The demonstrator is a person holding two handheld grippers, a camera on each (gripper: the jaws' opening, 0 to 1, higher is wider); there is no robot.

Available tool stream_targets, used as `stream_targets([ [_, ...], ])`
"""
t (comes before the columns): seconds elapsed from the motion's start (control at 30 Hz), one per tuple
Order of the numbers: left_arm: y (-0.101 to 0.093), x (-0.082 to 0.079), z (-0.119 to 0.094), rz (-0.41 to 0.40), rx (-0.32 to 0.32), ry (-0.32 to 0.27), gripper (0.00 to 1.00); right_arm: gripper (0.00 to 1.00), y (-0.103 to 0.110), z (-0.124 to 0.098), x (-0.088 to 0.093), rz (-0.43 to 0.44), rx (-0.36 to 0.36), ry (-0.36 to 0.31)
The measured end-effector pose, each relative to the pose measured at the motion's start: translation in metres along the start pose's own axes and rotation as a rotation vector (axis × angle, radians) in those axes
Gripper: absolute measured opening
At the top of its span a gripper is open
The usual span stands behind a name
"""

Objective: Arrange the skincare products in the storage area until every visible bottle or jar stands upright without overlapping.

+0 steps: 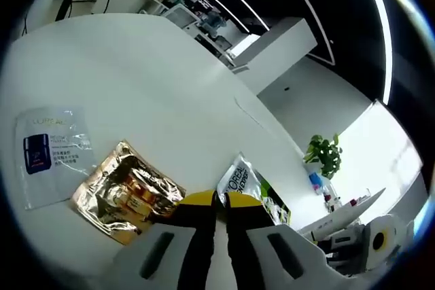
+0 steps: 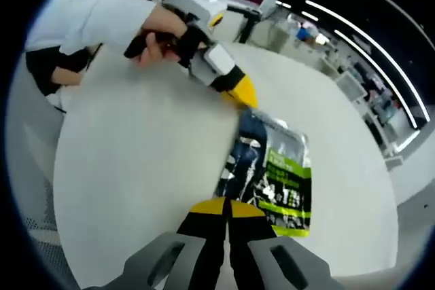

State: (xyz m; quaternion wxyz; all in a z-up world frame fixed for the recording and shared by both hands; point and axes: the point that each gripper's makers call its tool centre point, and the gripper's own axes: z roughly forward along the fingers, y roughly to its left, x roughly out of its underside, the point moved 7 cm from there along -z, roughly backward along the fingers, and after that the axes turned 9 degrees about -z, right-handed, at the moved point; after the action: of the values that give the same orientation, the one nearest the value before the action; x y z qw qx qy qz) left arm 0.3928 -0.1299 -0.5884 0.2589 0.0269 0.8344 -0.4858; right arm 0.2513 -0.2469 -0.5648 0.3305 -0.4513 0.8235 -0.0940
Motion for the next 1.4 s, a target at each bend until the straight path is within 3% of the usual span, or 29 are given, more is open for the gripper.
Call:
stream_targets([
  [0.03, 0.001, 0.000, 0.000, -0.003, -0.001, 0.002, 0.00, 0.00, 0.001, 0.000, -0.001, -0.026, 0.004, 0.004],
  [0.2, -0.001, 0.001, 0.002, 0.003, -0.008, -0.008, 0.00, 0.00, 0.001, 0.001, -0.003, 0.025, -0.022, -0.017],
  [0.33, 0.001, 0.000, 0.001, -0.009, -0.009, -0.005, 0.00, 0.00, 0.002, 0.002, -0.003, -0.005, -0.018, -0.017],
  [0.57, 0.002, 0.000, -0.010, 0.020, -0.003, 0.025, 0.00, 0.05, 0.003, -0.007, -0.006, 0.060, -0.023, -0.057],
  [0.77, 0.006, 0.002, -0.022, 0.094, -0.005, 0.075, 0.00, 0.09, 0.004, -0.022, -0.001, 0.128, -0.008, -0.080],
  [1.0, 0.007, 0.006, -0.034, 0.165, 0.007, 0.132, 0.00, 0.11, -0.007, -0.037, 0.007, 0.207, 0.069, -0.105],
  [1.3, 0.007, 0.009, -0.051, 0.281, 0.023, 0.219, 0.00, 0.15, -0.005, -0.035, 0.010, 0.231, 0.083, -0.088],
  [1.4, 0.012, 0.008, -0.058, 0.292, 0.021, 0.233, 0.00, 0.22, -0.006, -0.029, 0.007, 0.226, 0.083, -0.077],
])
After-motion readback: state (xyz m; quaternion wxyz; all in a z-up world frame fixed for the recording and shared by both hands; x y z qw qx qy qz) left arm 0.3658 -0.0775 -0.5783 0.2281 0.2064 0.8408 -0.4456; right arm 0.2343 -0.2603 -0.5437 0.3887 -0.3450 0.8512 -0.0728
